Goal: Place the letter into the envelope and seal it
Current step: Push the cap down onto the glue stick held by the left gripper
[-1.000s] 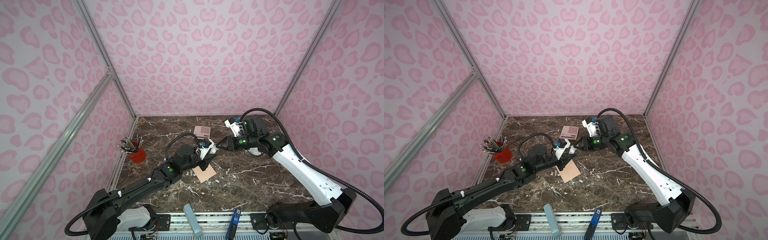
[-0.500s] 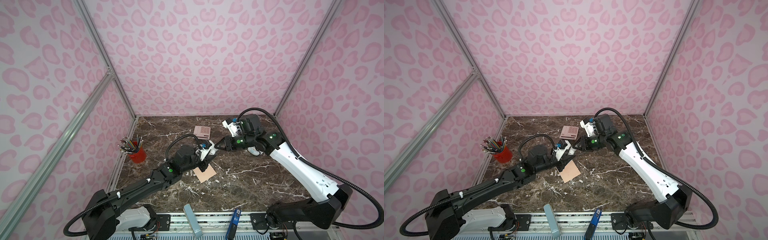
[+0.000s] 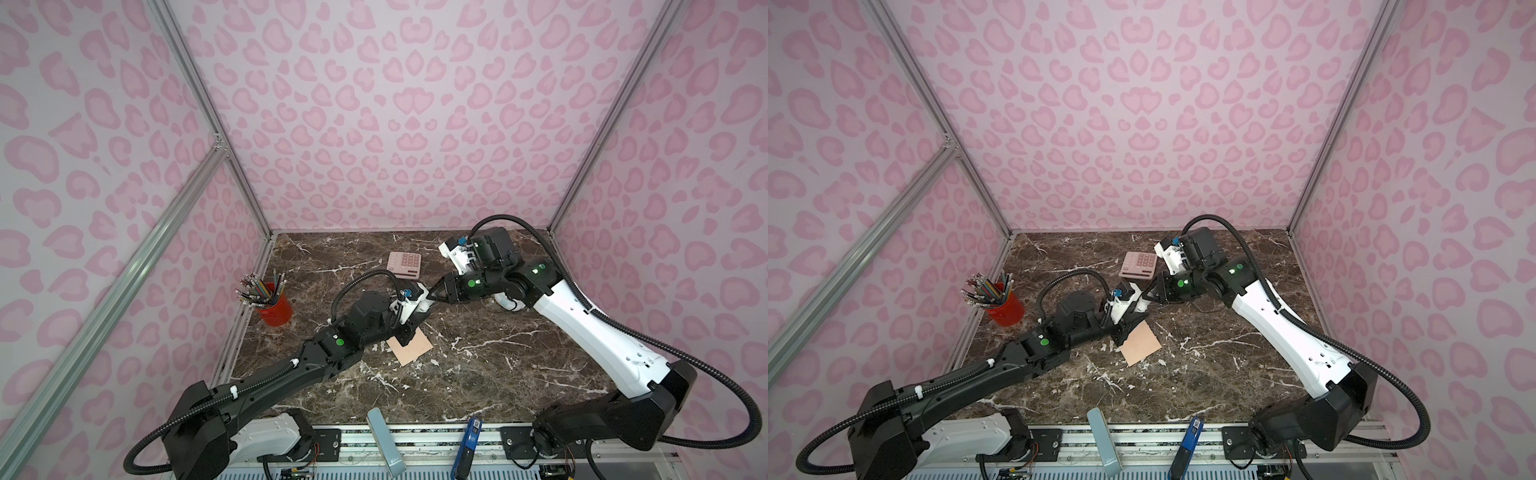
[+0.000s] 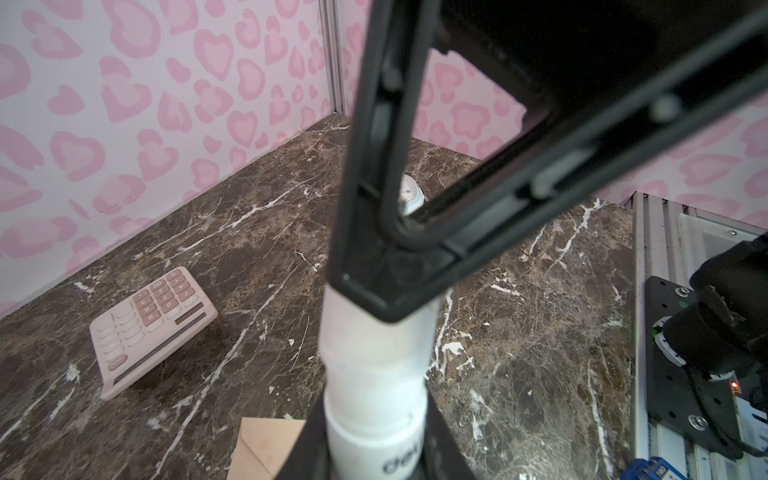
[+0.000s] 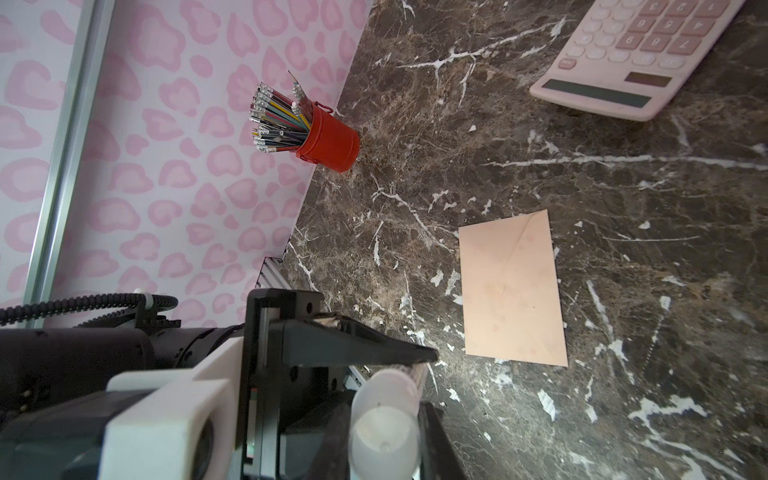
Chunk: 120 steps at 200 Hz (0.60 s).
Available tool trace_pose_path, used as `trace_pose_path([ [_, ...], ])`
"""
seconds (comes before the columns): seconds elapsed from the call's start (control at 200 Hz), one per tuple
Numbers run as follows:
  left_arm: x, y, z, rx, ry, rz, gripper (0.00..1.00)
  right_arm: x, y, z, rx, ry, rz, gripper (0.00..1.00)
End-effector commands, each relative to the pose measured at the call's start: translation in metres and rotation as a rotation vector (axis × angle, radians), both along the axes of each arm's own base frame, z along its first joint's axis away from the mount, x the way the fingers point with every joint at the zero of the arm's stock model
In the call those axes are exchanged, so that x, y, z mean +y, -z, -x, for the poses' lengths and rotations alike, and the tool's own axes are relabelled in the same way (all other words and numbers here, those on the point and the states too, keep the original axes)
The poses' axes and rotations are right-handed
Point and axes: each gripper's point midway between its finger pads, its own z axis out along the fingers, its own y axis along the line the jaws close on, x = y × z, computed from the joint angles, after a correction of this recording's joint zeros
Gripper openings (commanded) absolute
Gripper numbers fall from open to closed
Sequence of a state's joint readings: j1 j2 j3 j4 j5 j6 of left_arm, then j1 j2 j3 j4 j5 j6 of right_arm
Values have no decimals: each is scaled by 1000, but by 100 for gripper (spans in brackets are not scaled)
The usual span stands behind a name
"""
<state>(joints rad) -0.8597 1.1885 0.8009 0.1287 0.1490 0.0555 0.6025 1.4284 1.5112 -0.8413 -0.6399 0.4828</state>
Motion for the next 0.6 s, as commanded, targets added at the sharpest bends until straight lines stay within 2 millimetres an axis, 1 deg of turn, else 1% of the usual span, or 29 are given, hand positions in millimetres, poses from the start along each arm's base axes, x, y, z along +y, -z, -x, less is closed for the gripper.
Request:
trace_pose_path([
  [0.0,-14,-44,6,-123,73,111,4,5,4,2,10,-29,8,20],
  [0.24,-11,-48,5,-131,62,122,4,7,10,5,29,-46,29,20],
  [0.425,-10,-56,4,-147,46,151,4,10,12,10,37,-61,35,20],
  [0.595,-9,-61,3,-163,40,155,4,11,19,13,51,-76,62,20],
])
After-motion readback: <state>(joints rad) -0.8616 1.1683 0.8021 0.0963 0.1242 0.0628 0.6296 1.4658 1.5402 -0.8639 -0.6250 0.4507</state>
